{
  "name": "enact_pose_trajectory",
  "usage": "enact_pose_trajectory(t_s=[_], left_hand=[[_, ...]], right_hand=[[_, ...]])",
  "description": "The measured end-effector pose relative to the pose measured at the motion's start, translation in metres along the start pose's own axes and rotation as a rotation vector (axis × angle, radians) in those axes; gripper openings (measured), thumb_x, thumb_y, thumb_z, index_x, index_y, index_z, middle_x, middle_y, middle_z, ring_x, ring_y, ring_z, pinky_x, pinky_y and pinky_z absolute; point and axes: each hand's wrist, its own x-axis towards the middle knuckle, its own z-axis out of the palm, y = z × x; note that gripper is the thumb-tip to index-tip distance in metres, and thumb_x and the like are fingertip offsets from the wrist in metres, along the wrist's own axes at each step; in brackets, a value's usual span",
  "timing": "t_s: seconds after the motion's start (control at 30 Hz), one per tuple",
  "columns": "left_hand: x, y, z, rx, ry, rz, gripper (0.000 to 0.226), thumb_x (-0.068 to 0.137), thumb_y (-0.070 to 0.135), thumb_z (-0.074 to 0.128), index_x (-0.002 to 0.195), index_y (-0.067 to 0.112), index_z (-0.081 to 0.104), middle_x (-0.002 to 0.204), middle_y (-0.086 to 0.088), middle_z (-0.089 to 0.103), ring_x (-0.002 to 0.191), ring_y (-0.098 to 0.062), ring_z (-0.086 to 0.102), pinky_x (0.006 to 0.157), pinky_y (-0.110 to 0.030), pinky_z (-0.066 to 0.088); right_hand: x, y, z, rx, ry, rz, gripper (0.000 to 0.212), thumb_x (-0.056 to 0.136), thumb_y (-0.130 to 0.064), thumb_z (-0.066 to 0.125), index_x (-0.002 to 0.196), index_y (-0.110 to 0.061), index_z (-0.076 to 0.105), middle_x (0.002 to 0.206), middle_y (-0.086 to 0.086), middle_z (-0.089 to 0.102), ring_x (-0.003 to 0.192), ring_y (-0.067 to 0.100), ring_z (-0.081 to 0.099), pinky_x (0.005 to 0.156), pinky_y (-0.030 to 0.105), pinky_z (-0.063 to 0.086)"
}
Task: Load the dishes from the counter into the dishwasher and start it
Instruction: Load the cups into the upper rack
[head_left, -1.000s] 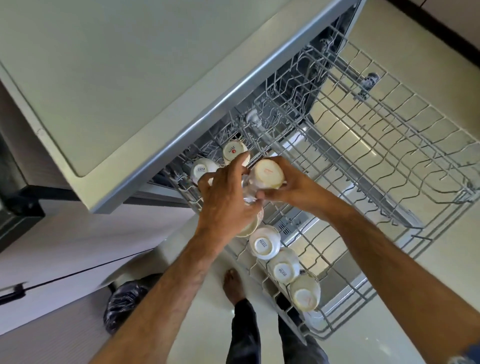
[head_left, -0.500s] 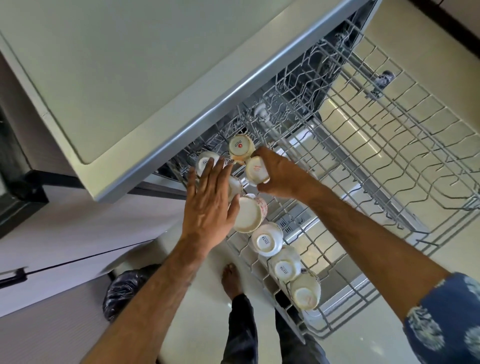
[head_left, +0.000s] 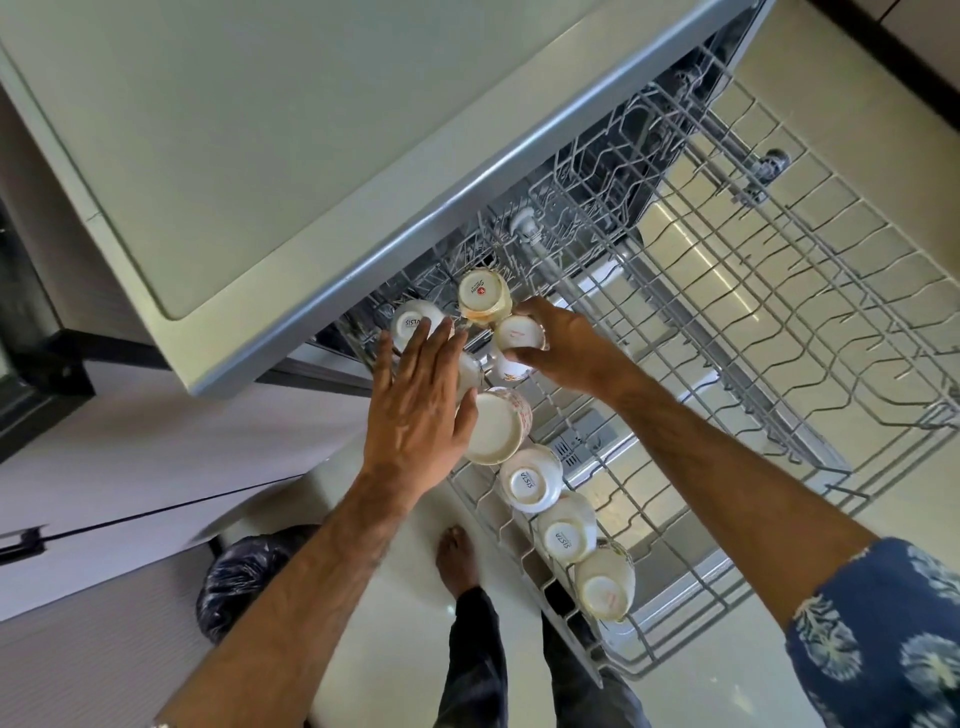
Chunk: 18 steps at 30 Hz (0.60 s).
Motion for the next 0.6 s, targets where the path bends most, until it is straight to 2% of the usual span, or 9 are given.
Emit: enact_pose_trajectory(t_s=[0.17,0.3,0.43,0.5,0.6], left_hand=[[0.000,0.000,0.000,0.002,-0.008,0.011,0.065,0.095,0.045,0.036,0.150,0.011,0.037,0.155,-0.008,0.042,0.146,-0.024,0.035,0.118,-0.059,0.022],[0.000,-0.002,0.000,-0.017,-0.042,0.036,0.064,0.095,0.043,0.044,0.149,0.010,0.037,0.154,-0.010,0.043,0.146,-0.026,0.037,0.118,-0.060,0.022],[-0.014,0.000,-0.014,0.026,-0.189,0.064,0.064,0.097,0.043,0.035,0.150,0.007,0.035,0.156,-0.013,0.039,0.147,-0.028,0.033,0.121,-0.057,0.015],[-0.034,0.003,-0.030,-0.010,-0.182,0.051,0.063,0.097,0.042,0.041,0.148,0.006,0.038,0.154,-0.015,0.042,0.145,-0.031,0.036,0.119,-0.057,0.022],[-0.073,0.010,-0.069,-0.078,-0.199,-0.047,0.065,0.096,0.045,0.047,0.150,0.009,0.036,0.154,-0.016,0.040,0.144,-0.033,0.037,0.116,-0.057,0.031]], right_hand=[[-0.004,0.002,0.002,0.023,0.008,0.028,0.059,0.089,-0.029,0.071,0.138,-0.017,0.039,0.136,0.012,0.056,0.107,0.027,0.062,0.078,0.032,0.050],[-0.015,0.000,-0.005,-0.004,0.018,0.053,0.063,0.091,-0.034,0.069,0.141,-0.016,0.037,0.143,0.011,0.051,0.117,0.030,0.059,0.093,0.044,0.049],[-0.051,-0.016,-0.011,-0.173,0.052,-0.041,0.059,0.095,-0.032,0.062,0.145,-0.014,0.036,0.148,0.011,0.043,0.122,0.031,0.054,0.101,0.046,0.045],[-0.075,-0.031,-0.014,-0.261,0.038,-0.114,0.059,0.094,-0.029,0.064,0.145,-0.012,0.038,0.149,0.011,0.041,0.127,0.031,0.048,0.105,0.047,0.043],[-0.110,-0.063,-0.015,-0.390,-0.021,-0.253,0.060,0.091,-0.033,0.063,0.143,-0.014,0.040,0.147,0.011,0.043,0.131,0.035,0.045,0.105,0.052,0.041]])
